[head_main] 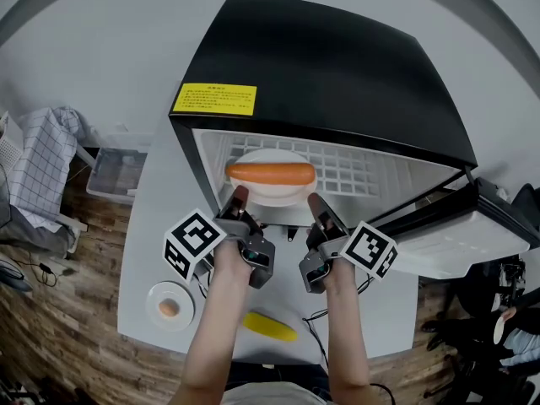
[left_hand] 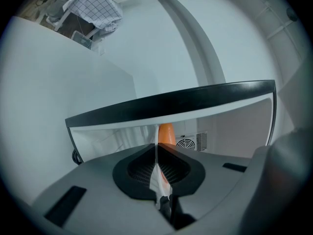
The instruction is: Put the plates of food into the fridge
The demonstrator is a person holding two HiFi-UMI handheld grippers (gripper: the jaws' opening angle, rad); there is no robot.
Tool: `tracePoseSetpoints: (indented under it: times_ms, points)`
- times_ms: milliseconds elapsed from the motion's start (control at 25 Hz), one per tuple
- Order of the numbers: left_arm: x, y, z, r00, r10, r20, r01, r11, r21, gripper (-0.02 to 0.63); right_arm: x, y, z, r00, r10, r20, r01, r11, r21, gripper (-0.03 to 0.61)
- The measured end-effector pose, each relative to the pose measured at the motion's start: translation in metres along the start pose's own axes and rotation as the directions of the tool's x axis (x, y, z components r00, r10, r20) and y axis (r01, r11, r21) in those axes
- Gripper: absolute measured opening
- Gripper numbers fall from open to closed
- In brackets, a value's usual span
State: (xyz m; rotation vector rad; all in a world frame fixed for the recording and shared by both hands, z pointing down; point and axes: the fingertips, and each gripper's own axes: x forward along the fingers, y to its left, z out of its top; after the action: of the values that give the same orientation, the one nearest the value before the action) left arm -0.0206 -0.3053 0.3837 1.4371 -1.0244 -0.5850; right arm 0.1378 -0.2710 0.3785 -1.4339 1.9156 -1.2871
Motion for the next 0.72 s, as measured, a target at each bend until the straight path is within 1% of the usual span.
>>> tracePoseSetpoints:
  times_ms: [80,120,200,280,320,400,560,720]
  points:
    - [0.001,0.0,0.001,1.0,-0.003,0.0,0.003,1.0,-0.005,0.021,-0.006,0.007,-0.011,0.999,0.003,-0.035,-0.007,0.992,-0.129,0.077]
    - [0.001,-0.001,0.001,1.0,-0.004,-0.001,0.004,1.0,-0.006,0.021,-0.007,0.013,-0.02,0.998,0.012,-0.063,-0.025,0.977,-0.21,0.072]
    - [0.001,-0.001,0.003,1.0,-0.007,-0.004,0.007,1.0,-0.01,0.021,-0.005,0.027,-0.04,0.991,0.028,-0.128,-0.073,0.932,-0.356,0.032]
    - [0.001,-0.002,0.004,1.0,-0.008,-0.007,0.008,1.0,-0.014,0.021,0.003,0.037,-0.055,0.984,0.015,-0.178,-0.095,0.888,-0.451,0.015]
    - [0.001,-0.002,0.004,1.0,-0.008,-0.009,0.008,1.0,-0.016,0.021,0.007,0.039,-0.06,0.981,0.004,-0.196,-0.099,0.874,-0.477,0.014]
    - [0.001,-0.002,0.004,1.0,-0.008,-0.011,0.008,1.0,-0.018,0.021,0.014,0.04,-0.067,0.975,-0.01,-0.221,-0.103,0.863,-0.495,0.014]
    - [0.003,-0.001,0.003,1.0,-0.011,-0.015,0.011,1.0,-0.022,0.021,0.019,0.04,-0.068,0.974,-0.009,-0.227,-0.106,0.865,-0.491,0.012]
    - [0.004,-0.002,0.006,0.999,-0.03,-0.019,0.029,0.999,-0.029,0.023,0.025,0.038,-0.064,0.976,-0.015,-0.216,-0.097,0.86,-0.501,0.012]
